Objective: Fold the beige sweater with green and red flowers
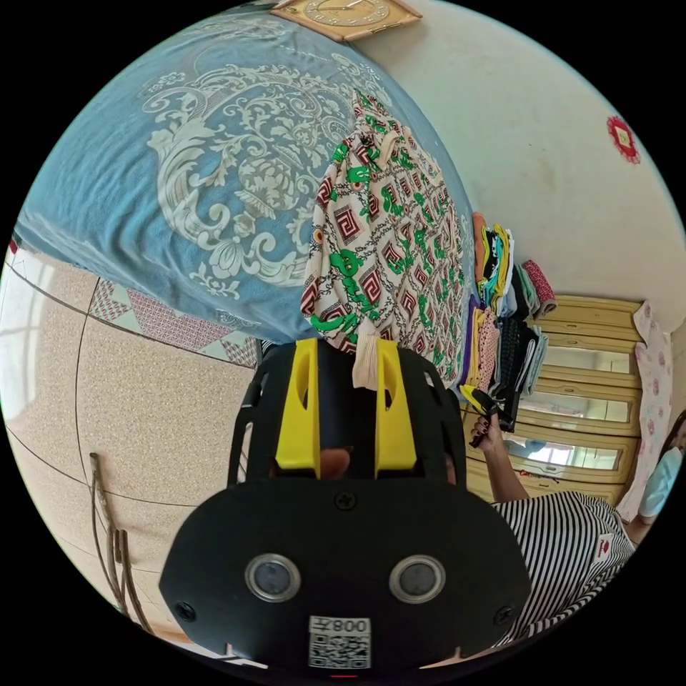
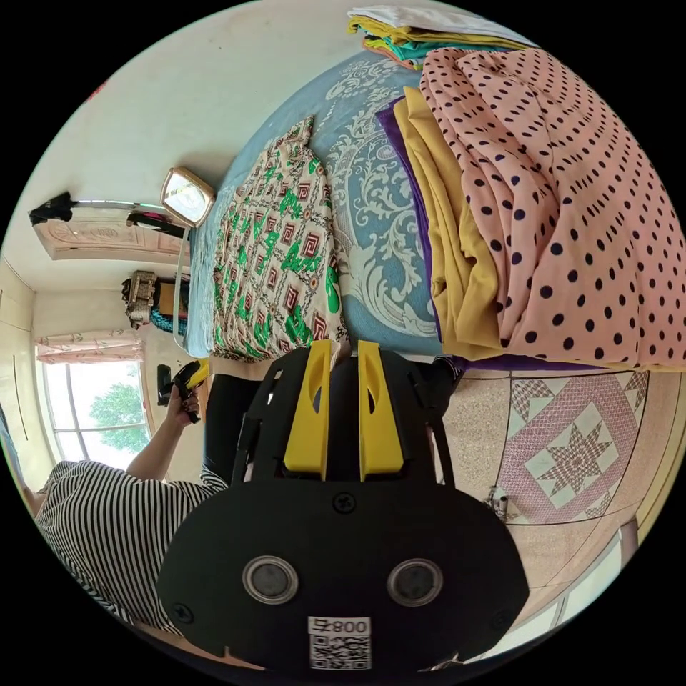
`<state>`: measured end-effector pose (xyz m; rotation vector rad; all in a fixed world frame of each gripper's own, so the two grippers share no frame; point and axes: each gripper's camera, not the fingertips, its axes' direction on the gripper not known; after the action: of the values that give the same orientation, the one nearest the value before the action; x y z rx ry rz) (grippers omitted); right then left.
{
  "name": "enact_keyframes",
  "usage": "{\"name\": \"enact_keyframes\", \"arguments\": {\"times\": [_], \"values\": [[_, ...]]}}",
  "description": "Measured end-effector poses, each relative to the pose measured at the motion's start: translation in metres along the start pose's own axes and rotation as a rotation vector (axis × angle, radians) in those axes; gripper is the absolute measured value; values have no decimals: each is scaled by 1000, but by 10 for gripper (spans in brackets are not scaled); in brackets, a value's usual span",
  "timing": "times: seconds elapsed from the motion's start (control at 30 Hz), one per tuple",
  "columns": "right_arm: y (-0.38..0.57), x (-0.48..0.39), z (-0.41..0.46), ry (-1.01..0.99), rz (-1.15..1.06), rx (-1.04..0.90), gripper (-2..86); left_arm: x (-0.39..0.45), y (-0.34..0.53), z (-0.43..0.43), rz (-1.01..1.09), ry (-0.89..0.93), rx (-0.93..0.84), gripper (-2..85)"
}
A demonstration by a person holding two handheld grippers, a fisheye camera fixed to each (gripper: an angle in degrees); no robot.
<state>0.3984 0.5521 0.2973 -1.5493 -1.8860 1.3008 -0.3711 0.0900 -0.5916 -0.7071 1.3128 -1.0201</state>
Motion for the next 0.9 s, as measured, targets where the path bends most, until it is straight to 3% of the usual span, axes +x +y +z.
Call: {"name": "enact_keyframes", "arguments": {"times": [0.53,0.9], "values": [[34,38,33,29,-38,-138,77,-22,35,19,-36,67,-42,112],[63,56,48,78,-44,-202,44,-42,78,11,-85,42,-24,32]]}}
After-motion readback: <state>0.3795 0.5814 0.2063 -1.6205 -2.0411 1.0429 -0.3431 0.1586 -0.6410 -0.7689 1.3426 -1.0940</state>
